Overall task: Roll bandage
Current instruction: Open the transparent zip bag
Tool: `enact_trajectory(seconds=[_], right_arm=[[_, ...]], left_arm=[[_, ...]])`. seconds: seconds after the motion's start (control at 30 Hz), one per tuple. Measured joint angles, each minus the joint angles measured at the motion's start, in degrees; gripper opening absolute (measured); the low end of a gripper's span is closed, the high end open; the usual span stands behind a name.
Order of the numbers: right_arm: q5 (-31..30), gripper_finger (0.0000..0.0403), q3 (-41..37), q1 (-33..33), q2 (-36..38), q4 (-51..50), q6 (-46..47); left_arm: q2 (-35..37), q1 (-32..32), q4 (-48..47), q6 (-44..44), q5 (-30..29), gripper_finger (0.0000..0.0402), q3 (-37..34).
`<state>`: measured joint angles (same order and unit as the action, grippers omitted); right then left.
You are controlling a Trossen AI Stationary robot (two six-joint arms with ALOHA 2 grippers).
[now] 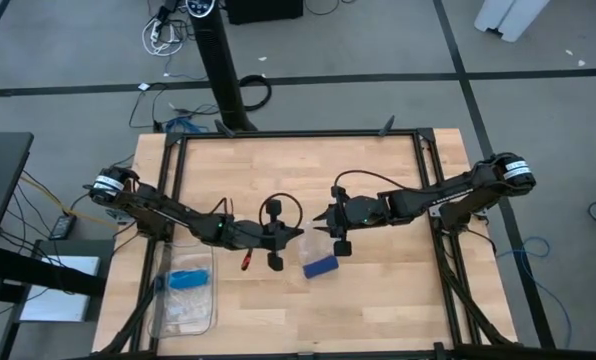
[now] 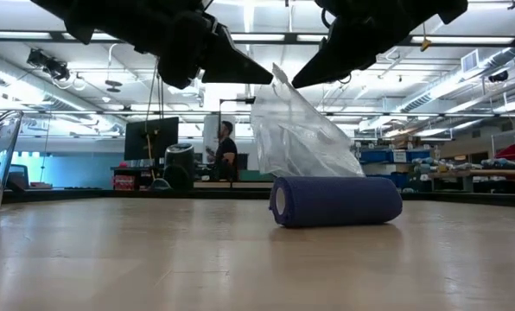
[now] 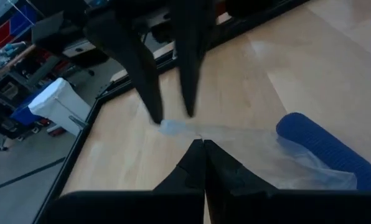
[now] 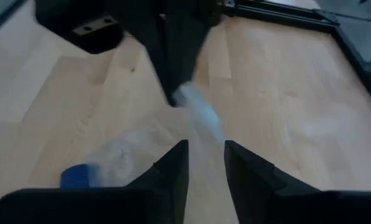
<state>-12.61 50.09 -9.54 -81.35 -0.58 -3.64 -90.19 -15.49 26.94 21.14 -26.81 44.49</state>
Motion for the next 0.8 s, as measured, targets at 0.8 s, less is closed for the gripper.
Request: enact_trajectory(seconds=[0.8], right_arm=[[17.4, 0.0067, 0.0, 4.5, -0.4, 0.1, 0.0]], left_arm=[[0.0, -1.8, -0.1, 1.1, 0.1, 0.0000, 0.0]])
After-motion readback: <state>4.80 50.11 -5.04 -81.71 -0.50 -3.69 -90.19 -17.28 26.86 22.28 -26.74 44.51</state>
